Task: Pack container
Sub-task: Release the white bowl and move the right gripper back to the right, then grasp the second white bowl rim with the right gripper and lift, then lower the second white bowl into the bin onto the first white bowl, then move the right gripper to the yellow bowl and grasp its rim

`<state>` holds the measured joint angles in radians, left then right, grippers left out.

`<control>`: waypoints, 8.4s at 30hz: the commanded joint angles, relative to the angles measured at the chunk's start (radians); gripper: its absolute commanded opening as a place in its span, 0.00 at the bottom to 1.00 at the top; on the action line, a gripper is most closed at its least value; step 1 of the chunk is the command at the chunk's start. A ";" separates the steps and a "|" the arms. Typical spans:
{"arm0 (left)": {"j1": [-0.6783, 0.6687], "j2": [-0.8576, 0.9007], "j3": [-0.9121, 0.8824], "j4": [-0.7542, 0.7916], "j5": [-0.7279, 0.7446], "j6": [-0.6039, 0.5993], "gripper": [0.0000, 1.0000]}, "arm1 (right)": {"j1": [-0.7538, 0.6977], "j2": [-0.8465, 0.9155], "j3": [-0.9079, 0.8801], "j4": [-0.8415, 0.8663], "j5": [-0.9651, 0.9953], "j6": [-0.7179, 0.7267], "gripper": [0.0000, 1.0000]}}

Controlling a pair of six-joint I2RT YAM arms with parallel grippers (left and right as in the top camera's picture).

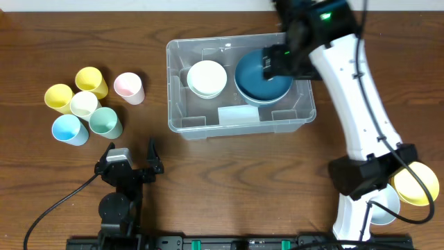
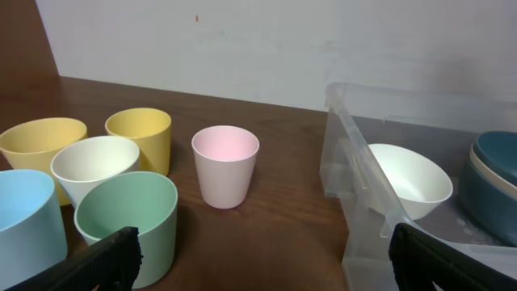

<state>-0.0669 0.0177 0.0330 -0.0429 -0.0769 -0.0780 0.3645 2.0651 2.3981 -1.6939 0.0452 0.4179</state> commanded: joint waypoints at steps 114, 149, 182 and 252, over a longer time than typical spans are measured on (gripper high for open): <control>0.003 0.000 -0.029 -0.023 -0.001 0.002 0.98 | -0.535 -0.798 -1.121 0.613 -0.102 -0.096 0.01; 0.003 0.000 -0.029 -0.023 -0.001 0.003 0.98 | 0.312 0.114 -0.264 0.692 0.011 -0.454 0.01; 0.003 0.000 -0.029 -0.023 -0.001 0.003 0.98 | 0.370 0.281 -0.132 0.713 0.011 -0.537 0.87; 0.003 0.000 -0.029 -0.023 -0.001 0.002 0.98 | -0.715 -0.632 -0.993 0.210 -0.013 -0.177 0.88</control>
<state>-0.0669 0.0189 0.0330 -0.0429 -0.0769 -0.0780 -0.2905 1.4368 1.4994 -1.5307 0.0532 0.2584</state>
